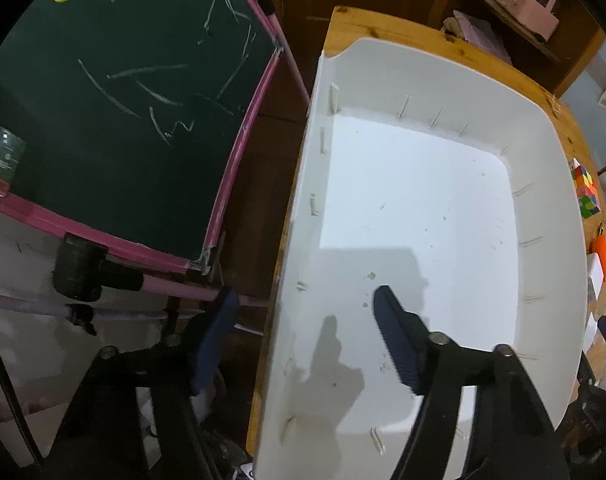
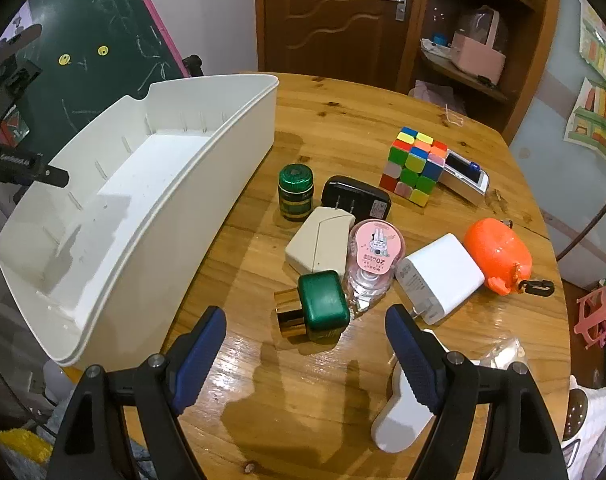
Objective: Organize rigid objects
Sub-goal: 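Grip the white tray rim with the left tool while the right tool grasps the green-capped bottle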
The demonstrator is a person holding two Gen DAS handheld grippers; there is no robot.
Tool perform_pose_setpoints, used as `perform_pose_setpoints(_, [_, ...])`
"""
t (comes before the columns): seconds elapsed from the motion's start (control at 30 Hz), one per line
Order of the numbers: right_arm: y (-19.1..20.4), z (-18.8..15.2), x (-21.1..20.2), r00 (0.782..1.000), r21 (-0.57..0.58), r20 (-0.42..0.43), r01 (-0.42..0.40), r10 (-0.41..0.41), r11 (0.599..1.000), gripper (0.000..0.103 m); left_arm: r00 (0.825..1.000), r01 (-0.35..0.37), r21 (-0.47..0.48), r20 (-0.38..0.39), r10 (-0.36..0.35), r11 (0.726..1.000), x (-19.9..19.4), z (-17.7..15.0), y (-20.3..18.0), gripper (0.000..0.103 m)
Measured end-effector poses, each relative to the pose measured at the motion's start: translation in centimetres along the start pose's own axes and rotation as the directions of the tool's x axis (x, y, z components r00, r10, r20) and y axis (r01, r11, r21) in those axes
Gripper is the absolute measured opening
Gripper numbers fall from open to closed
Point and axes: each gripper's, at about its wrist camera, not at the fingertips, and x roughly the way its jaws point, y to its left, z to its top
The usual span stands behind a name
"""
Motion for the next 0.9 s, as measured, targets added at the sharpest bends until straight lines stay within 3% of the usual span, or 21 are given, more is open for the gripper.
perform_pose_setpoints(0.07, [0.0,0.0,0.3,1.000,0.000,-0.002,-0.001,0.001,1.000,0.082,1.000,0.005,0.013,-0.013,-0.005,1.000,0.4,0.2,-0.1,0.054])
perform_pose_setpoints(0.2, [0.1,0.1,1.0,1.000,-0.002,-0.019,-0.014,0.014,1.000,0.082,0.999,0.008,0.044,-0.031,-0.007,0.999,1.1,0.5,-0.7,0.045])
perform_pose_setpoints(0.37, [0.3,0.2,1.8,0.999,-0.005,-0.032,0.006,-0.006,1.000,0.082,0.998,-0.044,0.086,-0.032,0.047,0.995,1.4,0.7,-1.2,0.032])
perform_pose_setpoints(0.63, [0.6,0.5,2.9,0.999,-0.033,-0.050,0.018,-0.020,0.999,0.082,0.999,-0.005,0.082,-0.038,0.008,0.997,1.8,1.0,-0.5,0.027])
perform_pose_setpoints(0.83, [0.5,0.6,3.5,0.998,-0.034,-0.059,0.015,-0.017,0.999,0.082,0.999,0.027,0.068,-0.044,-0.024,0.997,2.5,1.4,0.2,0.015])
perform_pose_setpoints(0.9, [0.5,0.7,3.6,0.998,-0.030,-0.059,0.009,-0.010,1.000,0.075,0.999,0.026,0.071,-0.046,-0.022,0.997,2.6,1.5,0.3,0.014])
